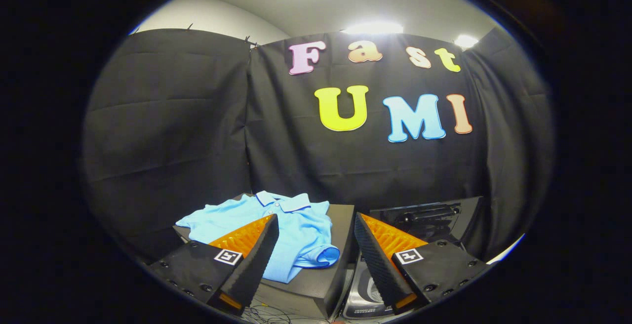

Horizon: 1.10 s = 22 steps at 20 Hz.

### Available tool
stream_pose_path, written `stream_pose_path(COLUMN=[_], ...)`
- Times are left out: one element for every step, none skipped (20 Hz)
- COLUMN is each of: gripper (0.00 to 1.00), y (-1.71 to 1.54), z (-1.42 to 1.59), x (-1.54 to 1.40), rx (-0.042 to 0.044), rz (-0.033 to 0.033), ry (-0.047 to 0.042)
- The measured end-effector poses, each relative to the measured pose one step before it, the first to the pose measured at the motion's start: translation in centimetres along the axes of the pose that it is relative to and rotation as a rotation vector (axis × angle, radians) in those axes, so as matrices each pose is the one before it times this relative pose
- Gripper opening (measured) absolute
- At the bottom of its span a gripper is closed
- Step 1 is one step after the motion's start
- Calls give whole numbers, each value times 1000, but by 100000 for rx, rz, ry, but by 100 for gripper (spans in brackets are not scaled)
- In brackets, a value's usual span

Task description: Put the clothes into the washing machine and then close the washing machine lid.

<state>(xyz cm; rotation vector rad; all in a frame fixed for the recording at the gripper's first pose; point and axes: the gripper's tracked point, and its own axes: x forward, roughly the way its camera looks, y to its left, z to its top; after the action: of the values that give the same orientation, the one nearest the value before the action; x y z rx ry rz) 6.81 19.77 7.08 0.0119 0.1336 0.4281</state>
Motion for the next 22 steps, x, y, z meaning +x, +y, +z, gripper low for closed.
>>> stream_pose_path(gripper=[96,97,97,96,96,96,96,96,96,97,97,97,97,97,97,97,97,97,97,97,97,97], y=[544,459,620,579,652,627,478,598,628,488,362,342,405,274,437,515,655,678,620,314,384,179], z=[125,135,21,144,34,31,-202,-77,-142,-18,-108,-61,-198,-270,-244,37,-86,-26,-307,-22,-45,19], x=[468,441,462,489,474,540,535,545,657,616,661,663,797,579,698,548,705,556,512,444,464,555], rx=[-487,-381,-322,-223,-20,-78,-152,-323,-564,-940,-1141,-1665,-1789,-1546,-1013,-201,-14,-186,-583,-744,-595,-490], rz=[977,720,1023,1096,1310,1468,955,1120,1036,590,-302,205,-4,-28,447,948,1262,1876,1340,784,815,716], ry=[336,411,496,765,944,1484,1971,2072,1954,1672,1377,1225,1672,1952,1644,1129,1331,1800,2635,2453,1779,1783])
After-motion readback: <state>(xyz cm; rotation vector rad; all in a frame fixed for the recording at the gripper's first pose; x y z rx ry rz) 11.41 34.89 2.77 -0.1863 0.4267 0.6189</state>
